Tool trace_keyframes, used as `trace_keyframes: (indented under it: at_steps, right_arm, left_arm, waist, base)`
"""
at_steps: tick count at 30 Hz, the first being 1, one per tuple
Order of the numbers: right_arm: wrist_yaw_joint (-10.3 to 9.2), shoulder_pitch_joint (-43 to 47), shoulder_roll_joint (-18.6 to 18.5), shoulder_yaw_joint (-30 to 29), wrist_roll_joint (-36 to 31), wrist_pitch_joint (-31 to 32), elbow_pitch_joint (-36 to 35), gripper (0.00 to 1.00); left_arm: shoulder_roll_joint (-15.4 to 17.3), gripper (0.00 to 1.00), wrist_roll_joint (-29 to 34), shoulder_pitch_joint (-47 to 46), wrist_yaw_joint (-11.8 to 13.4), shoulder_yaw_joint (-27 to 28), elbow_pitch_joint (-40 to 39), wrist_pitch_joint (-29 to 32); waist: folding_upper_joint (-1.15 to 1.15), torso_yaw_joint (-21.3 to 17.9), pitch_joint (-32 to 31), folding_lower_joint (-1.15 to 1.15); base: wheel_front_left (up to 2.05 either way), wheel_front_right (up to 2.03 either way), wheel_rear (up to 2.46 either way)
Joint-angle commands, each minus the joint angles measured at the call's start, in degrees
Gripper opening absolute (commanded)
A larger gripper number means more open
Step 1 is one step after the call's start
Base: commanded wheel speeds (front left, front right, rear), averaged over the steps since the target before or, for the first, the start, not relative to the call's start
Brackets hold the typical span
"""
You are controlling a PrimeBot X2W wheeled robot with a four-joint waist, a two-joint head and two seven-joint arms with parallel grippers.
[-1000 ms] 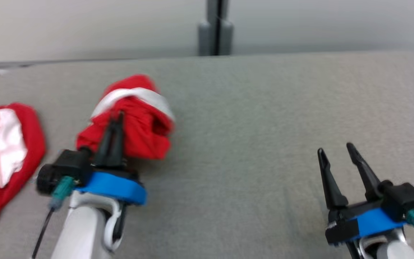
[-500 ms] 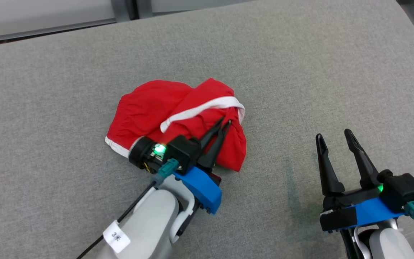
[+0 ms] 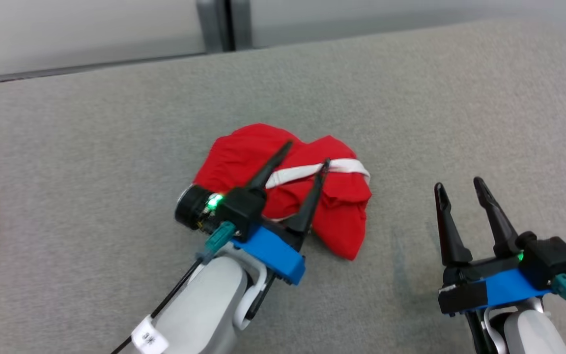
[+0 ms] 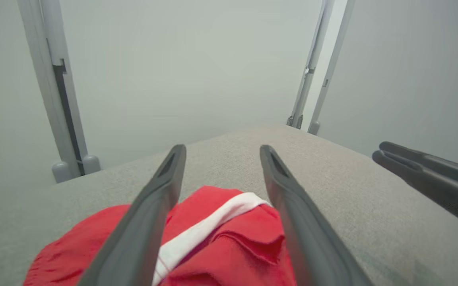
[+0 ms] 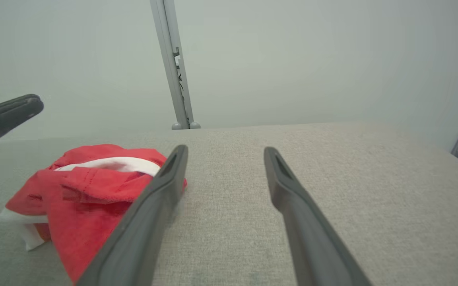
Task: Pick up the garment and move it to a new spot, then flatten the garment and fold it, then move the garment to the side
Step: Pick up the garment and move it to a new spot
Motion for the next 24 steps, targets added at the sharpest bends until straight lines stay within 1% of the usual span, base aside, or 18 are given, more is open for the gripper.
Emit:
trace_keyframes:
  at_steps: [1, 9, 13, 15, 18, 24]
  right_arm:
    - [0.0, 0.3, -0.2, -0.2, -0.4, 0.3, 0.1, 1.0]
    - [0.0, 2.7, -0.8, -0.3, -0.6, 2.4, -1.0, 1.0]
    - [0.0, 4.0, -0.9, -0.5, -0.8, 3.4, -1.5, 1.0]
    - [0.0, 4.7, -0.8, -0.6, -0.8, 3.9, -1.9, 1.0]
    - [0.0, 5.6, -0.9, -0.7, -0.8, 4.5, -2.4, 1.0]
    - [0.0, 7.3, -1.2, -0.8, -1.0, 6.0, -2.9, 1.0]
  left_arm:
    - [0.7, 1.0, -0.4, 1.7, 1.3, 1.7, -0.9, -0.4]
    - [5.5, 1.0, -2.8, 8.8, 6.5, 12.2, -5.3, -0.6]
    - [8.0, 1.0, -3.6, 13.1, 7.8, 16.4, -6.5, -0.6]
    - [9.1, 1.0, -3.9, 15.3, 8.3, 17.9, -6.8, -0.6]
    - [10.4, 1.0, -4.3, 17.8, 8.5, 19.6, -7.3, -0.6]
    - [12.1, 1.0, -4.6, 21.7, 7.7, 21.1, -7.9, -0.6]
  waist:
    - [0.0, 1.0, -1.2, 0.01]
    - [0.0, 5.5, -5.5, 0.01]
    - [0.0, 6.9, -7.4, 0.01]
    - [0.0, 7.4, -8.2, 0.01]
    - [0.0, 7.9, -9.2, 0.01]
    - [0.0, 7.7, -11.4, 0.01]
  base:
    - [0.0, 0.0, 0.0]
    - [0.0, 0.0, 0.0]
    - [0.0, 0.0, 0.0]
    - [0.0, 0.0, 0.0]
    - [0.0, 0.0, 0.0]
    - [0.0, 0.0, 0.0]
